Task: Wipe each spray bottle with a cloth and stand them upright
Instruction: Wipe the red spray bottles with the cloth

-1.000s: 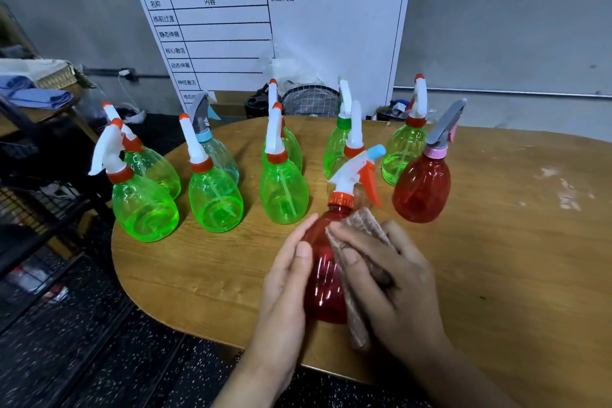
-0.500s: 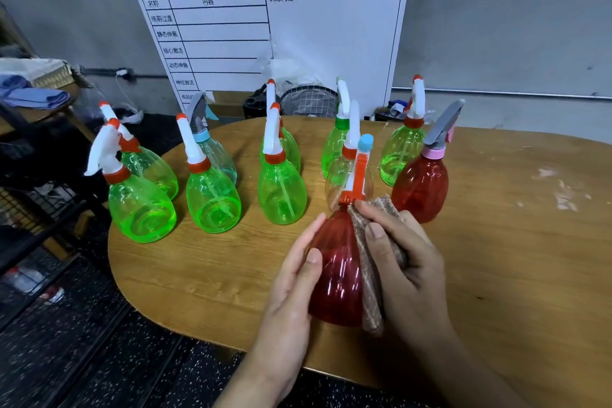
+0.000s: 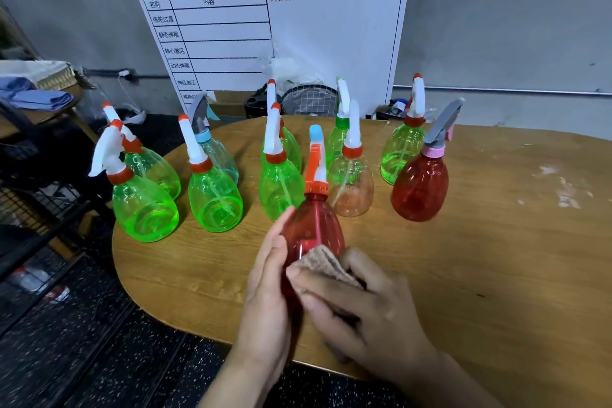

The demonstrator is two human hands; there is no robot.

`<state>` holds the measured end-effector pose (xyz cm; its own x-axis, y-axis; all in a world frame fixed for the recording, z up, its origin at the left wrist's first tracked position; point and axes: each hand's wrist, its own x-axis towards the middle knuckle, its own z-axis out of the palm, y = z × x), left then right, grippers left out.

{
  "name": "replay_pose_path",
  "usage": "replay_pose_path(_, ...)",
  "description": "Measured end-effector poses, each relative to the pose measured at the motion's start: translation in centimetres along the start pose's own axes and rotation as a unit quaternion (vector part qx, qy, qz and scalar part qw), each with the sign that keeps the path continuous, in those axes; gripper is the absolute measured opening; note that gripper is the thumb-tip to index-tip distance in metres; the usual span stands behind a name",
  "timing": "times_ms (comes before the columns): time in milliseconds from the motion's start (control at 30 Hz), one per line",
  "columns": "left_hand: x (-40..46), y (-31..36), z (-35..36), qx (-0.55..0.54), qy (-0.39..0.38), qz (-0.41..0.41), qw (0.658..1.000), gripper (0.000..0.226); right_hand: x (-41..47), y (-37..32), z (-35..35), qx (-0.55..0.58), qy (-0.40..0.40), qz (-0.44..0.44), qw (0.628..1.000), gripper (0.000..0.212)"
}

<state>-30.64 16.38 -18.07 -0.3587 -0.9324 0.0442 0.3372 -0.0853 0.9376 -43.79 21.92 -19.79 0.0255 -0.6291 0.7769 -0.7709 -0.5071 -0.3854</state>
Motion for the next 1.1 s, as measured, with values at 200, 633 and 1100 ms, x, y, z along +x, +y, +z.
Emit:
replay_pose_path(200, -0.2, -1.2, 0.1, 0.089, -0.047, 0.007, 0.995, 0.039, 0.9, 2.2, -1.6, 0.063, 0.093, 0.182, 0.977, 0.031)
replay_pose_path(633, 0.0, -0.2, 0.0, 0.003, 0.018, 0.002, 1.0, 0.048, -0.3, -0.2, 0.4, -0.001, -0.016, -0.005, 1.0, 0.024)
replay_pose_path(1100, 0.3, -1.8, -0.4, 0.042, -0.017, 0.0, 0.999, 0.038, 0.8, 1.0, -0.8, 0.058, 0.064, 0.156, 0.984, 0.031)
